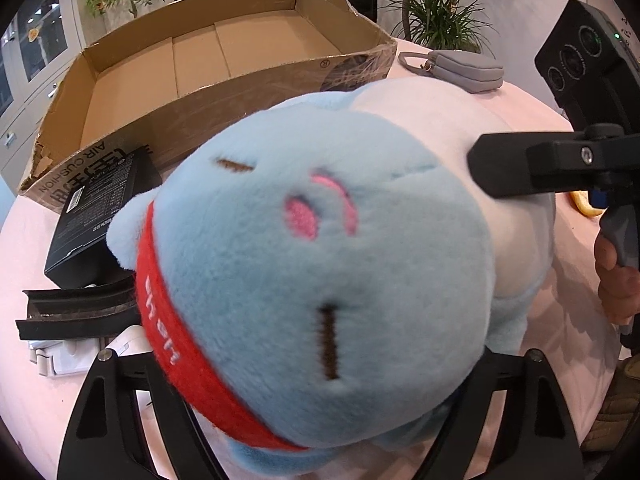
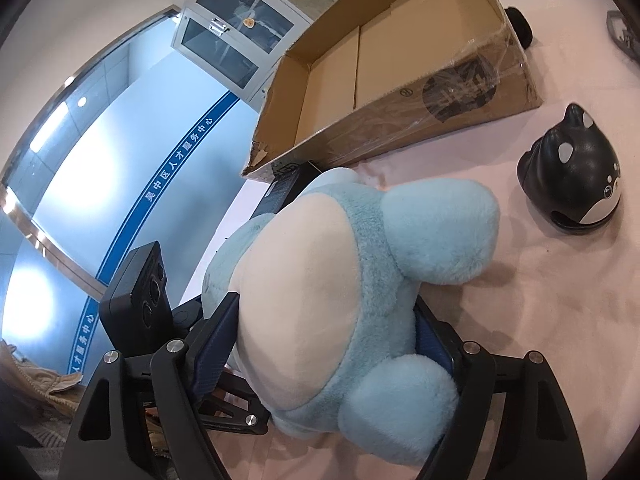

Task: Organize objects
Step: 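Lower the plush toy into the cardboard box and open the right gripper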

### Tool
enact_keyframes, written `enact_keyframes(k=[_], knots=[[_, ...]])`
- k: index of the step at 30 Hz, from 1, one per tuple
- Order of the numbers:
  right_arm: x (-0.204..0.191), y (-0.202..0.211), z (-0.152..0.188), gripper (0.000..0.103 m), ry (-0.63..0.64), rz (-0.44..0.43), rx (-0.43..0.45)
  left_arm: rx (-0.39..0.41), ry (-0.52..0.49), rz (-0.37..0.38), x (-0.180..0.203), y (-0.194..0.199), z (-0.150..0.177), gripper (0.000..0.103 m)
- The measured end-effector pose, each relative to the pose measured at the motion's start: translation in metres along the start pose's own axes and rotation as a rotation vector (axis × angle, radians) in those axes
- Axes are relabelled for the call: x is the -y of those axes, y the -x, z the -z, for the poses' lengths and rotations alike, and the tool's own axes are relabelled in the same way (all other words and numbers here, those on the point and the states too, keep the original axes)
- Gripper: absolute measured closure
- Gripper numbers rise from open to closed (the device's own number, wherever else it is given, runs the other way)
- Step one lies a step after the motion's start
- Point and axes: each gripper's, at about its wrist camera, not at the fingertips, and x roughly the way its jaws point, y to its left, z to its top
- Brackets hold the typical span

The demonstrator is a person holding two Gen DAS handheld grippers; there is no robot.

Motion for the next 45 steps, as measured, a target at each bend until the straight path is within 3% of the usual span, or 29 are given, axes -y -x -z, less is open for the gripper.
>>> enact_keyframes(k=[14, 24, 34, 39, 45], knots=[[-0.026, 0.022, 0.001, 0.023, 0.065, 0.027, 0.054, 0.067, -0.025, -0.019, -0.001, 0.018, -0.003, 0.022], [-0.062, 0.04, -0.012, 0.023, 0.163, 0.031, 0.084, 0.161, -0.052, -0.055, -0.012, 0.048, -0.019, 0.022], [-0.107, 0.063, -0.077, 0.023, 0.313, 0.029, 0.174, 0.308, -0.14, -0.138, -0.041, 0.08, -0.09, 0.022], [-0.108, 0.066, -0.129, 0.023, 0.341, 0.044, 0.246, 0.339, -0.163, -0.164, -0.066, 0.067, -0.145, 0.022], [-0.078, 0.048, -0.191, 0.023, 0.305, 0.087, 0.258, 0.292, -0.142, -0.128, -0.096, 0.018, -0.201, 0.022]])
